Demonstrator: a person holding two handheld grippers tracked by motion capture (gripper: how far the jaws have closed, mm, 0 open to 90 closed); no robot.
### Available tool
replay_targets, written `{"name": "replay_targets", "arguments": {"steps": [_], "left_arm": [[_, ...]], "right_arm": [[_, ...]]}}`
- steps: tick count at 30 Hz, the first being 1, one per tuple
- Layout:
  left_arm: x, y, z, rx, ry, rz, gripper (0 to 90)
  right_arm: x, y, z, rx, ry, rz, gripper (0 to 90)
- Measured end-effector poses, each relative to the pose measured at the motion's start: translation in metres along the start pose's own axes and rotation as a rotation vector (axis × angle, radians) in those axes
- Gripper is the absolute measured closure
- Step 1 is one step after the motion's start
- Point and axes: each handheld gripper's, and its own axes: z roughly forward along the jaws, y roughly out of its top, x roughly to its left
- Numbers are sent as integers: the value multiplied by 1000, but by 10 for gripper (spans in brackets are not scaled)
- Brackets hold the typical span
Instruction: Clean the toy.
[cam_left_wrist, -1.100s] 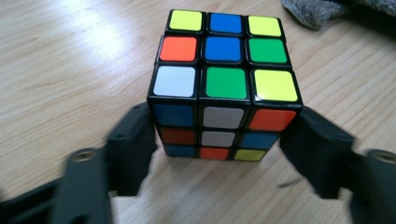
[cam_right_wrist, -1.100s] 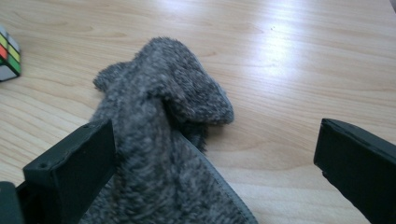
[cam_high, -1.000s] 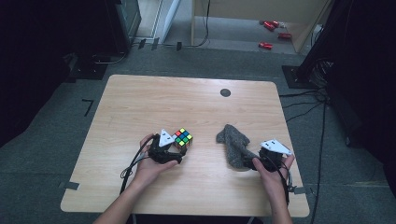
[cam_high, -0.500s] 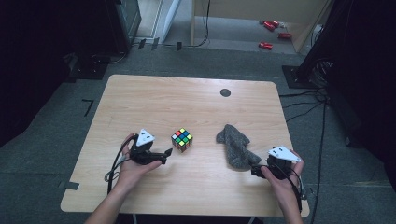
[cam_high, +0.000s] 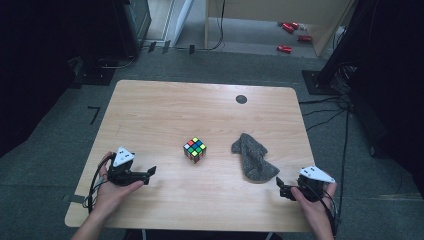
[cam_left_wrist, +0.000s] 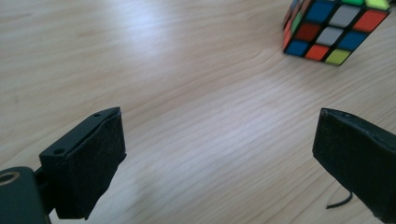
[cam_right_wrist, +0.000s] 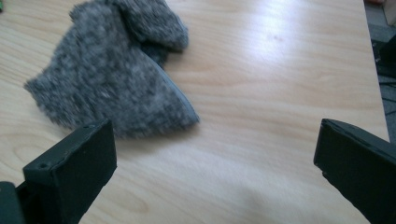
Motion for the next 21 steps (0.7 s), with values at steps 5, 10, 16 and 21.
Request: {"name": "replay_targets", "arguments": {"steps": [5,10,16,21], "left_arm": [[14,-16,-9,23,19,-26,32],[24,-32,-18,34,46,-47,32],[32,-44,-23,64,57,-60,32],[27,-46,-18,105,106,-31,32]], "right_arm": [[-11,-16,-3,28,-12,15,0],[-21,-31,-4,53,-24,36,0],[-25,-44,-2,76,-46,53,0],[-28,-46,-3,91,-62,42,0]]}}
